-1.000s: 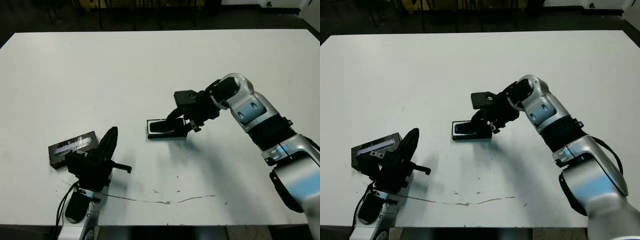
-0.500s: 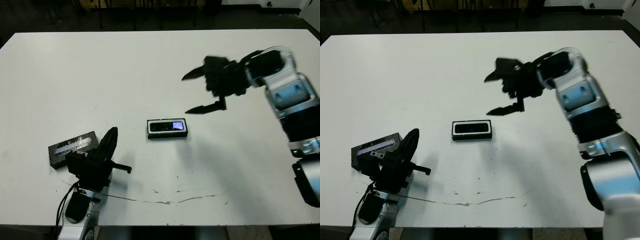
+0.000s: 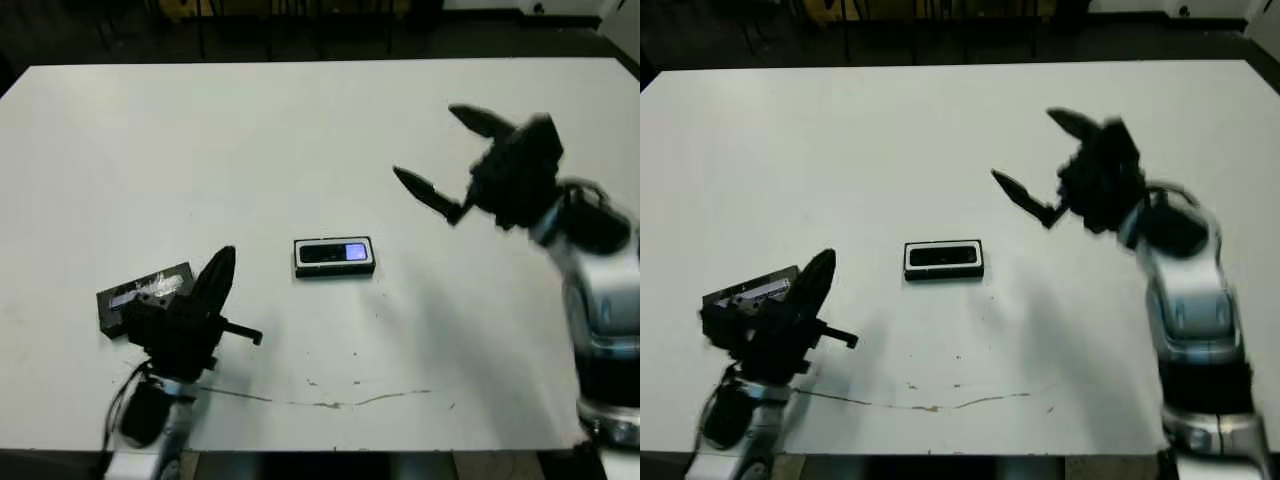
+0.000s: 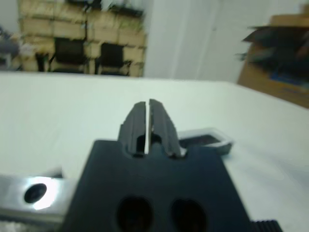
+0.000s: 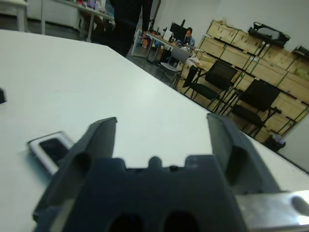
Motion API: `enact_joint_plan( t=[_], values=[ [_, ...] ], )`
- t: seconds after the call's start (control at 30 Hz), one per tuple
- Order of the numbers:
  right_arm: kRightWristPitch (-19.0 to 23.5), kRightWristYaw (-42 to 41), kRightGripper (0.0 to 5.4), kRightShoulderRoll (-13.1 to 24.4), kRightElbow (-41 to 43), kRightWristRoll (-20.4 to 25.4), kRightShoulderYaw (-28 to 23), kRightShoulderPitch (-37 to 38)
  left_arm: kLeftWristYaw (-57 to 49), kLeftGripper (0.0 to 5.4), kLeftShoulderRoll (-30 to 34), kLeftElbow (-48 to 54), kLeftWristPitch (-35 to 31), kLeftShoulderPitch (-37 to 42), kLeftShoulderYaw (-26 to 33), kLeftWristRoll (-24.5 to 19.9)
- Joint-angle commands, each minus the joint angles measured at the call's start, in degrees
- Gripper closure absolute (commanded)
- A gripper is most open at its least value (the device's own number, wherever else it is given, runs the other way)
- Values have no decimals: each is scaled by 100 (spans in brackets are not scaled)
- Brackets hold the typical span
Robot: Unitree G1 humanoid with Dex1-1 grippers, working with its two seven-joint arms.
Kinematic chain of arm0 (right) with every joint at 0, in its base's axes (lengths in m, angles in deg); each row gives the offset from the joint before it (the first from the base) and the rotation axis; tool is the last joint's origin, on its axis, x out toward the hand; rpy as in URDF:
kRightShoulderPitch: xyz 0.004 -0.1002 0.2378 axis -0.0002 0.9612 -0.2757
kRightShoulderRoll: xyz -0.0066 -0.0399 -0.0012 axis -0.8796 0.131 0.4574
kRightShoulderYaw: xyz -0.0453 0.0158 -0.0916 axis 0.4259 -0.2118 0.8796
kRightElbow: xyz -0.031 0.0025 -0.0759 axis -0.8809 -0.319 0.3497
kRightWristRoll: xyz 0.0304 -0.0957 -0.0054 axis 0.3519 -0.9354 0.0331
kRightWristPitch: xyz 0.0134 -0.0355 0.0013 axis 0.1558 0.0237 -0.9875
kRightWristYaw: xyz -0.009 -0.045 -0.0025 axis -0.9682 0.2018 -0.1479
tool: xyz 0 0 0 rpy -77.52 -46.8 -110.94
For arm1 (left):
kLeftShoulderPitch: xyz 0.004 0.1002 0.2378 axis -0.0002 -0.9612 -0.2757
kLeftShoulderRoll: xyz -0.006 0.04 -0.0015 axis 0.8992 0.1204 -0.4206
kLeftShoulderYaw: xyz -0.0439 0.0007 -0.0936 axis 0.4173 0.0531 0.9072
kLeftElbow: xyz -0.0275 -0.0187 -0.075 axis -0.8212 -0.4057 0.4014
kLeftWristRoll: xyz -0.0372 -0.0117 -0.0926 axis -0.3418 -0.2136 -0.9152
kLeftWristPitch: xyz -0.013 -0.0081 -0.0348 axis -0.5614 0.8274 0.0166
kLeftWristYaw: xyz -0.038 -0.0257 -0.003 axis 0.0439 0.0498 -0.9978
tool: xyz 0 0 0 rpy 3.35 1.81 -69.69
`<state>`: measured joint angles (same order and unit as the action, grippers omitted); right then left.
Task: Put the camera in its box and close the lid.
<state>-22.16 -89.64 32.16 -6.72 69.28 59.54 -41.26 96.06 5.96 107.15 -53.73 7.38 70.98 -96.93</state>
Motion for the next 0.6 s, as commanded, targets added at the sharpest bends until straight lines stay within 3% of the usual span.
enact_joint_plan(
  t=[0.03,0.13,0.23,0.33,0.5,0.6],
  values=[
    [-208,105,194,60,345,117,-104,760,142,540,652,941,-384,-581,456,-54],
    [-142,215,246,72,530,280,-232,1216,411,540,1086,1761,-915,-595,1238,-242],
    [-113,313,302,136,655,327,-321,1481,569,540,1599,2097,-1562,-462,2048,-1071],
    [-422,248,357,133,520,497,-440,1620,533,510,2344,2041,-2125,-166,2896,-1668],
    [-592,361,447,210,450,526,-567,1668,1143,425,3477,1179,-2324,415,3461,-1724],
    [-520,442,504,254,418,610,-676,1605,1840,368,4183,420,-2545,802,3488,-1880]
  ],
)
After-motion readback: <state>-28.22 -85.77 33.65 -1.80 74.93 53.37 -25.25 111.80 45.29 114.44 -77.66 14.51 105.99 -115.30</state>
